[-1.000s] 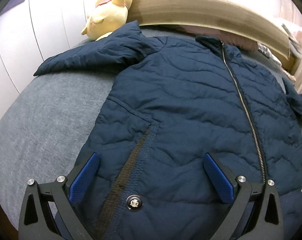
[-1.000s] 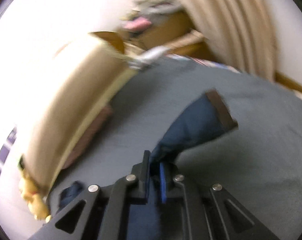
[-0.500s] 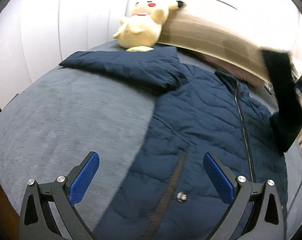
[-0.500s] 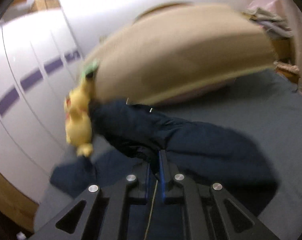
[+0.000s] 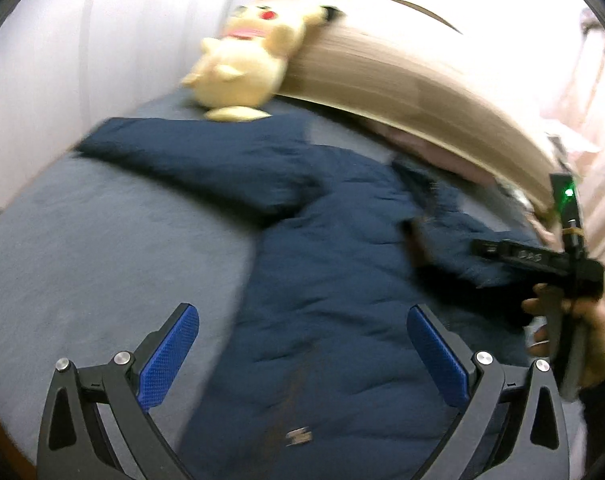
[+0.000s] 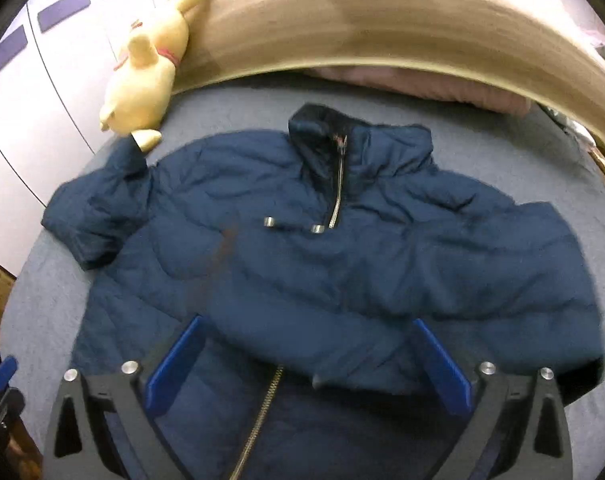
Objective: Fold large clothes
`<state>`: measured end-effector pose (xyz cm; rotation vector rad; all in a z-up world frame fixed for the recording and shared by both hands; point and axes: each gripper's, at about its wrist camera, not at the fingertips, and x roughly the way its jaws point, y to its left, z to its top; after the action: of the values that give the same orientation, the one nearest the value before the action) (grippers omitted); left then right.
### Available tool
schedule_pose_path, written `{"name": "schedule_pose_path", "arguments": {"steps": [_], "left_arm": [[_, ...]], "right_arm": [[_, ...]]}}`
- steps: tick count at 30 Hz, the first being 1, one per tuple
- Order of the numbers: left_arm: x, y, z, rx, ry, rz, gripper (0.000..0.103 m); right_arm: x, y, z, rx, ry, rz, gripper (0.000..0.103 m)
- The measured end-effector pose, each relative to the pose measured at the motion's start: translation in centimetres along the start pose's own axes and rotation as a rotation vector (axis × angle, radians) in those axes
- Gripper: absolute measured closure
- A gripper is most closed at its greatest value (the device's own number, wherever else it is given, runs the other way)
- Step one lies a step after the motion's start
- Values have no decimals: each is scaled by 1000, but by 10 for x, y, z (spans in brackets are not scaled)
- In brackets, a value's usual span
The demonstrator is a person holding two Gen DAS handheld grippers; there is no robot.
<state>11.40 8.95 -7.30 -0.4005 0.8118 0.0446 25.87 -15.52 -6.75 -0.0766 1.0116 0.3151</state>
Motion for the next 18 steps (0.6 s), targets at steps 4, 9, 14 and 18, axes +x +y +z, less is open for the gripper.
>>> {"name": "schedule_pose_path", "arguments": {"steps": [4, 9, 14, 18], "left_arm": [[33, -37, 27, -11, 94, -147, 0], [104, -70, 42, -118, 312, -354, 0], [166, -83, 36, -339, 488, -418, 0], [181, -91, 25, -429, 514, -403, 0]], "right_arm": [[-28, -17, -1, 67, -70, 43, 0], [-72, -84, -45, 333, -189, 192, 0], [-85, -145, -112, 521, -202, 219, 0], [-86, -185, -151, 665, -222, 236, 0]]}}
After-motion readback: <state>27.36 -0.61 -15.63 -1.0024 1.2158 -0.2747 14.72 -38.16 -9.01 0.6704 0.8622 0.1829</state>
